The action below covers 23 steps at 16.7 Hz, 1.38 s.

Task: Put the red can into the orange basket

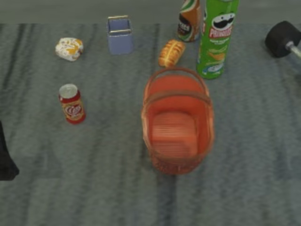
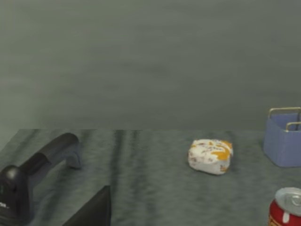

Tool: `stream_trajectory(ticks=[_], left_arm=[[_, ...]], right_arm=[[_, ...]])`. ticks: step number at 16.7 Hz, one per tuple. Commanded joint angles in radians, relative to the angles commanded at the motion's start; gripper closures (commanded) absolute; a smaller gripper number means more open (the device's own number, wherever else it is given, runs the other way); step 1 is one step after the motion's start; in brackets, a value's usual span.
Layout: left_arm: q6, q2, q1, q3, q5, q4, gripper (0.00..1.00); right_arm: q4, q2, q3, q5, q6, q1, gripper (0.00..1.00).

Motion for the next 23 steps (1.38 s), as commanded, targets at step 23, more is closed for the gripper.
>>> stream_trajectory(ticks=[23], left_arm=[[0.469, 1.750, -0.177, 1.466, 0.000, -0.964, 0.00]], right_arm=[[0.000, 0.000, 0.000, 0.000, 0.000, 0.000, 0.00]])
